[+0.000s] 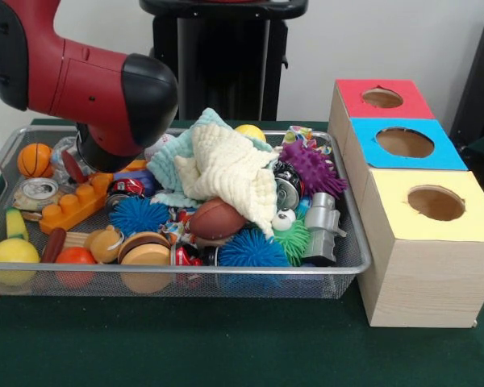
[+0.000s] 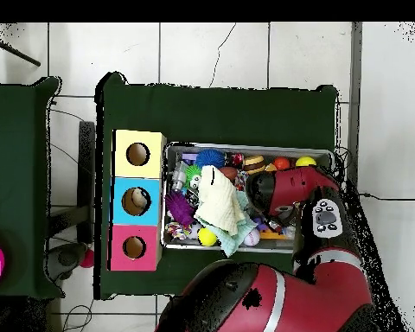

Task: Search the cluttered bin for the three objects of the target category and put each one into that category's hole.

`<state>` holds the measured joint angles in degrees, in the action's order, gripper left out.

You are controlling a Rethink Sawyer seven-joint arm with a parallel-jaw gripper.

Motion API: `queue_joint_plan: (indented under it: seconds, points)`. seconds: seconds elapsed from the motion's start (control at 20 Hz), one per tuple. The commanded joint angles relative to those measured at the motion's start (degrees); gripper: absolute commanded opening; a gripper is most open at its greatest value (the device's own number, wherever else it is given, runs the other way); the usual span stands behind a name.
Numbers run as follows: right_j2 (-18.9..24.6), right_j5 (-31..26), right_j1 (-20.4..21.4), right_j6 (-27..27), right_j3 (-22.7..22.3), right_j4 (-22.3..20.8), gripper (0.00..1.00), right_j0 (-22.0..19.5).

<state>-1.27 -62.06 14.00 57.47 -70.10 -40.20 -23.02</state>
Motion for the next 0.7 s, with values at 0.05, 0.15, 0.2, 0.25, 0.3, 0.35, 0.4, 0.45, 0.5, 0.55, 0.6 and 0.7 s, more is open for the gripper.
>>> queue_joint_plan:
  seconds: [0.05,0.15,0.2,0.25,0.3,0.35,0.4,0.45,0.5,0.55,0.6,0.7]
  points:
    - [1.3,5.1,-2.9,-9.8,3.4,-8.0,0.0,-2.8]
    - [2.1,3.6,-1.8,-9.8,2.7,-5.9,0.0,-3.3]
    - [3.2,2.2,-0.4,-10.1,1.4,-3.7,0.0,-3.8]
    - [3.9,1.6,0.4,-10.2,0.6,-2.5,0.0,-4.1]
    - [5.5,0.5,1.4,-9.5,-0.5,0.5,0.0,-5.0]
    - [6.2,-1.0,2.5,-8.5,-1.2,2.5,0.0,-5.3]
    - [6.9,-2.5,3.7,-7.4,-1.9,4.6,0.0,-5.6]
    - [7.5,-3.7,4.6,-6.2,-2.3,6.3,0.0,-5.7]
    - [8.0,-4.8,5.6,-5.0,-2.7,8.1,0.0,-5.9]
    - [8.3,-5.8,6.1,-4.5,-2.9,9.1,0.0,-5.9]
    - [8.7,-7.5,6.6,-4.2,-2.4,10.3,0.0,-5.8]
    - [8.8,-9.8,7.7,-4.7,-1.9,11.2,0.0,-5.3]
